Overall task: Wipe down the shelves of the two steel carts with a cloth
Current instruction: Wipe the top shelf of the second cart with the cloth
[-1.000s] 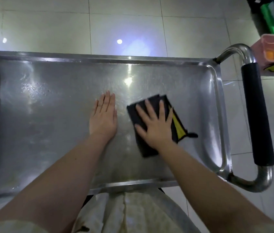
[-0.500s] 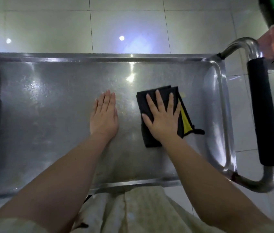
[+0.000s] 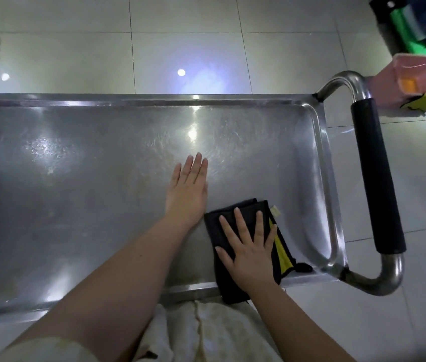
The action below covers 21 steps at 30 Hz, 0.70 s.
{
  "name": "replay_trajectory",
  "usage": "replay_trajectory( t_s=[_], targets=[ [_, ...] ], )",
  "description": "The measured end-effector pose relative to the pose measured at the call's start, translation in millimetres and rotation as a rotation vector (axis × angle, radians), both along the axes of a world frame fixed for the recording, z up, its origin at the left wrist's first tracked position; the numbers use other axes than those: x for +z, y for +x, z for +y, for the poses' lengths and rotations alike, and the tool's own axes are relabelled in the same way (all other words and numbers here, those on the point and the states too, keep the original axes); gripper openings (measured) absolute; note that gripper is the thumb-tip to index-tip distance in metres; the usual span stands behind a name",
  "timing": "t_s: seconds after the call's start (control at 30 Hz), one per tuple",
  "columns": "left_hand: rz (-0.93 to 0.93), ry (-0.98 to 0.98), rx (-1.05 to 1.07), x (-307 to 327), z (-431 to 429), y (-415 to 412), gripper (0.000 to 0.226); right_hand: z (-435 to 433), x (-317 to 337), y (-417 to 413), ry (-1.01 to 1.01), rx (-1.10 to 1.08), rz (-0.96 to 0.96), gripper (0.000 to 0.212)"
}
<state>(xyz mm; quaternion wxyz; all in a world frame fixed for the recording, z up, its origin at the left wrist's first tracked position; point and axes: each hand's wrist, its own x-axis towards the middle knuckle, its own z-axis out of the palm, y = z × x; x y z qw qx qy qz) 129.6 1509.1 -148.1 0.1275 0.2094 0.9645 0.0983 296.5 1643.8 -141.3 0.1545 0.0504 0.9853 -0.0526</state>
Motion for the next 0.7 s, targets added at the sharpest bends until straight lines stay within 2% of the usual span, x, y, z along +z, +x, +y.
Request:
replay_trajectory(
  t_s=[0.1, 0.33, 0.43, 0.57, 0.7],
  targets=[
    [0.033, 0.031, 0.009, -7, -5, 5, 0.054, 15, 1, -23, 0.007, -0.061, 0.029, 0.064],
    [0.037, 0.041, 0.035, -10, -1, 2, 0.054, 94, -7, -233, 0.012, -0.135, 0.054, 0.065],
    [0.044, 0.034, 0.025, -10, 1, -4, 0.054, 103, -9, -272, 0.009, -0.156, 0.042, 0.065],
    [0.04, 0.029, 0.024, -11, 4, -9, 0.053, 94, -11, -219, -0.01, -0.163, 0.066, 0.066],
    [0.042, 0.021, 0.022, -11, 3, -7, 0.053, 80, -14, -83, -0.025, -0.098, 0.121, 0.066]
  ],
)
